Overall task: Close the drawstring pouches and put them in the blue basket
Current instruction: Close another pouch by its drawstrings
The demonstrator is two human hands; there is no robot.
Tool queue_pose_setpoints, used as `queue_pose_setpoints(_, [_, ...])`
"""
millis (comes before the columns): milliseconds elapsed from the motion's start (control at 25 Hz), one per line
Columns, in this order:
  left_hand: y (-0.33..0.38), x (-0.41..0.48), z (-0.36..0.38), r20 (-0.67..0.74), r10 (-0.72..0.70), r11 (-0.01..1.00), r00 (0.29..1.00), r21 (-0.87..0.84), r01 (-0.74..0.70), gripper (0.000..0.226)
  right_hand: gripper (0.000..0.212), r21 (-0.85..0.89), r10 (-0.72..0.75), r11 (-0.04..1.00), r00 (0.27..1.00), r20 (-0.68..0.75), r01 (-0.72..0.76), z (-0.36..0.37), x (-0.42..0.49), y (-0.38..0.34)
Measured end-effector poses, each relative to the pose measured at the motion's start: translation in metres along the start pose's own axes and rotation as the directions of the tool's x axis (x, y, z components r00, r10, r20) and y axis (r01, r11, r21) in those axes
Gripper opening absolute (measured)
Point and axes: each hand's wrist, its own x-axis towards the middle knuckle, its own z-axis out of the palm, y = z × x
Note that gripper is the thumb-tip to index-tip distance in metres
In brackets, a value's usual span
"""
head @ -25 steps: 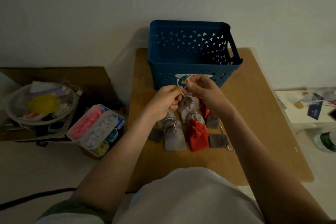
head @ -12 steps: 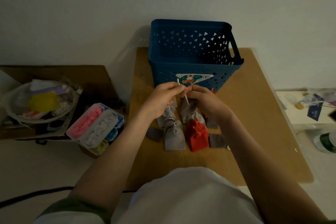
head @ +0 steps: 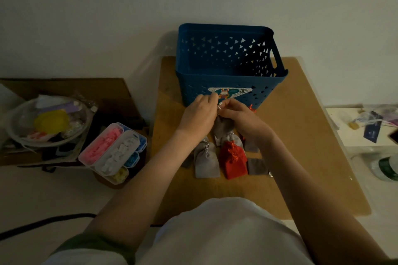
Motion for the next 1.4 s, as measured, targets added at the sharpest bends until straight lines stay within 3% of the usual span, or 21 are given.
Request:
queue_pose_setpoints(80, [-0.001, -0.001, 0.002, -0.085, 0.057, 0.996, 0.995, -0.067, -0.063, 0.009, 0.017, 0.112, -0.016, 0.994, 0.999, 0.043, 0.011, -0.002, 0.001, -0.001])
queue_pose_setpoints(200, [-0.003, 0.0, 0.0, -0.069, 0.054, 0.981, 0.996, -0.185, -0.066, 0.006, 0.032, 0.105, -0.01, 0.994, 0.994, 0.107, -0.002, -0.005, 0.0, 0.001])
queue_pose_setpoints(480, [-0.008, -0.006, 0.007, -0.272, 0.165, 0.978, 0.948, -0.078, -0.192, 0.011, 0.022, 0.203, -0.038, 0.979, 0.988, 0.151, 0.007, -0.007, -0.007, -0.008])
queue_pose_setpoints(640, [-0.012, -0.006, 0.006, -0.255, 0.202, 0.974, 0.946, -0.051, -0.222, 0.011, 0.023, 0.169, 0.072, 0.98, 0.981, 0.182, -0.103, -0.009, -0.01, -0.009])
queue_pose_setpoints(880, [-0.013, -0.01, 0.008, -0.15, 0.23, 0.95, 0.962, -0.18, -0.255, 0.021, 0.016, 0.143, 0.141, 0.976, 0.978, 0.154, -0.163, -0.01, -0.009, -0.001])
queue_pose_setpoints(1000, [-0.01, -0.013, 0.013, -0.098, 0.024, 0.913, 0.995, -0.403, -0.062, 0.011, 0.023, 0.114, 0.165, 0.978, 0.983, 0.086, -0.174, -0.005, -0.007, -0.001])
queue_pose_setpoints(1120, [-0.006, -0.011, 0.013, 0.016, -0.262, 0.709, 0.965, -0.675, 0.204, 0.002, 0.017, 0.112, 0.117, 0.986, 0.991, 0.061, -0.124, 0.0, -0.005, -0.001])
queue_pose_setpoints(1240, [-0.008, -0.011, 0.014, 0.115, -0.297, 0.628, 0.948, -0.725, 0.284, 0.004, 0.013, 0.141, 0.034, 0.989, 0.998, 0.045, -0.04, -0.001, -0.004, 0.002])
queue_pose_setpoints(1400, [-0.012, -0.012, 0.013, 0.161, -0.293, 0.583, 0.942, -0.752, 0.309, 0.003, 0.02, 0.314, -0.03, 0.948, 0.998, -0.059, 0.047, -0.007, -0.003, 0.0])
